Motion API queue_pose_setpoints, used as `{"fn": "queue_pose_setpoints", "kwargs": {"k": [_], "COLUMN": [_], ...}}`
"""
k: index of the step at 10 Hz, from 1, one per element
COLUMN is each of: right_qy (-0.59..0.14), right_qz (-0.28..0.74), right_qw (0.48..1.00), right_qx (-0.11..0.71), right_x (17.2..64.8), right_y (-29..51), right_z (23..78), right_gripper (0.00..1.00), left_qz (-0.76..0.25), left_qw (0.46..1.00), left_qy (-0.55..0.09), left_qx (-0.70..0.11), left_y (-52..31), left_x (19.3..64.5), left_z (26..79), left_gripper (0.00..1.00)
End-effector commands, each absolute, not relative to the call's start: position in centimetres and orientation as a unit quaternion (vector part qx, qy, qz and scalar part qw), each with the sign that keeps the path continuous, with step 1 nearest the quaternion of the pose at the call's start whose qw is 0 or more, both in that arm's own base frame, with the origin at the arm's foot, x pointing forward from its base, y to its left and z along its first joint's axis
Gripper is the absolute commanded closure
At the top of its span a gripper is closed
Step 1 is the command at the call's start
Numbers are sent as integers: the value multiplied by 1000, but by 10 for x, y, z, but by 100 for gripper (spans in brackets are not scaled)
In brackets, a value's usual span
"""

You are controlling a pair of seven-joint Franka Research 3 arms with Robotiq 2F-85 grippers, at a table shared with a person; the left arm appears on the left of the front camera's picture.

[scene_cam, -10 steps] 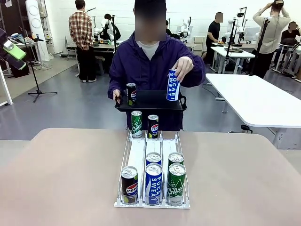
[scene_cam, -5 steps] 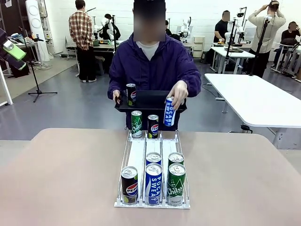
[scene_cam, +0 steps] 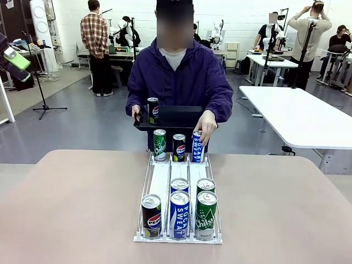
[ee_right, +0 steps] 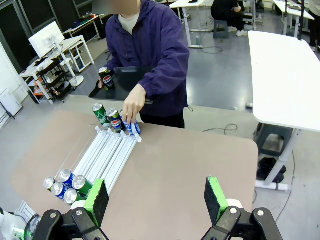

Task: Retrieve and hand over the desired beverage to the person.
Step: Pick up another can of the same type that the person held from the Automatic Can Dispenser.

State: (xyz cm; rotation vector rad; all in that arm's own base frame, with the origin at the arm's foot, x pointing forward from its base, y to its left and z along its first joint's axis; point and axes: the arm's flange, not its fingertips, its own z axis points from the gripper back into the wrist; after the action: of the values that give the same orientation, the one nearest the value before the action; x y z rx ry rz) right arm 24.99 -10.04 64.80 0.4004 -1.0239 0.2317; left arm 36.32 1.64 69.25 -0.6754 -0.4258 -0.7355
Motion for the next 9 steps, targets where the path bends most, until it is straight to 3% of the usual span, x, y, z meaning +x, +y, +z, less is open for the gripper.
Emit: {"fn": "queue_pose_setpoints", "kwargs": {"k": [1,9], "right_qy": [-485,-485], "right_qz": [114,114], "right_qw": [844,844], "right_qx": [198,198], "right_x": [252,252], "right_y": [-99,-99], "right_z": [647,647], "right_gripper": [0,0], "left_qz": [-352,-352], "left_qw": [852,852], "left_qy": [-204,-204], "left_qx": [-329,-329], "left_y": [16,16], "left_x": [363,363], "left_z": [694,694], "left_gripper": [0,0]}}
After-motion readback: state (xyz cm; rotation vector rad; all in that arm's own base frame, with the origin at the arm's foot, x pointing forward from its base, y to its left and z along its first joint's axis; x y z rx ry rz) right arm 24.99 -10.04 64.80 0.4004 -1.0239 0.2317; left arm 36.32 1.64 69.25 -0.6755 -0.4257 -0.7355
